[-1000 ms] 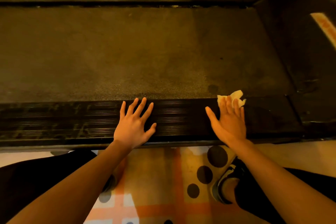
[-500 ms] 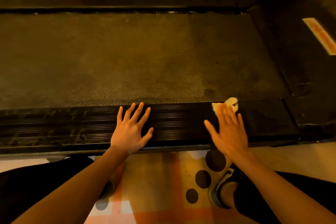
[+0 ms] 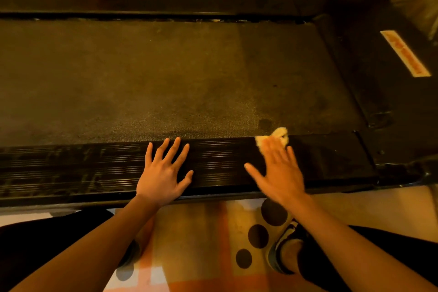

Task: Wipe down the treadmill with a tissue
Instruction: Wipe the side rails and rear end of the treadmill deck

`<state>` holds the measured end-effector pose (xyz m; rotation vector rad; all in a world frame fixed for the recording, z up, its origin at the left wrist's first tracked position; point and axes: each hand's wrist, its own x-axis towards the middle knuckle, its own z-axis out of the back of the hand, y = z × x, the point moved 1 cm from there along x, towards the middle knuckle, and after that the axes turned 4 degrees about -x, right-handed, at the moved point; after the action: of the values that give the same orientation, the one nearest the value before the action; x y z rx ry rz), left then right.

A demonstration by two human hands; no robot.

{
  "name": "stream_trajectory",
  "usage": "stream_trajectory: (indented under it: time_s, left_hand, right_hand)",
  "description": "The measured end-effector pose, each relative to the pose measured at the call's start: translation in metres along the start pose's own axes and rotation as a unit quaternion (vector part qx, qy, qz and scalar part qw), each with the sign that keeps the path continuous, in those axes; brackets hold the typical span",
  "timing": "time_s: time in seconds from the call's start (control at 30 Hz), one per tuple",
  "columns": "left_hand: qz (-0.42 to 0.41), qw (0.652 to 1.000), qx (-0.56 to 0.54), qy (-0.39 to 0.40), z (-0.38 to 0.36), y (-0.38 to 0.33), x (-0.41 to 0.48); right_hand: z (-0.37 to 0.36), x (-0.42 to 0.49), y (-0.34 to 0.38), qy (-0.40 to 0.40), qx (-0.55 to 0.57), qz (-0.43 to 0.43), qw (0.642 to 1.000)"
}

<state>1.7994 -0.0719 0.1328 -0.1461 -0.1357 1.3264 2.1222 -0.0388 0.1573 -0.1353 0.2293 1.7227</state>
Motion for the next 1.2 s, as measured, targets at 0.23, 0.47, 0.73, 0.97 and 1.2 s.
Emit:
stream_trajectory:
  time_s: [0.23,0.47,0.73,0.97,1.2]
  left_hand:
    - [0.002,1.000,0.012,0.018,0.000,0.000,0.000]
    - [-0.001,1.000,0.006,0.011,0.001,0.000,0.000]
    - [-0.004,1.000,0.001,0.010,-0.001,0.000,0.000]
    - [0.002,1.000,0.005,0.014,0.002,-0.001,0.000]
    - [-0.001,1.000,-0.002,0.004,0.002,-0.003,0.001]
  right_hand:
    - [0.005,0.023,0.087,0.023,0.067,-0.002,0.997]
    - [0.005,0.012,0.038,0.012,0.001,0.076,0.997]
    - [0.011,0.017,0.072,0.037,0.058,-0.002,0.998]
    - [0.005,-0.004,0.046,0.056,-0.001,0.110,0.992]
    - [0.016,0.021,0.018,0.041,0.073,-0.075,0.994]
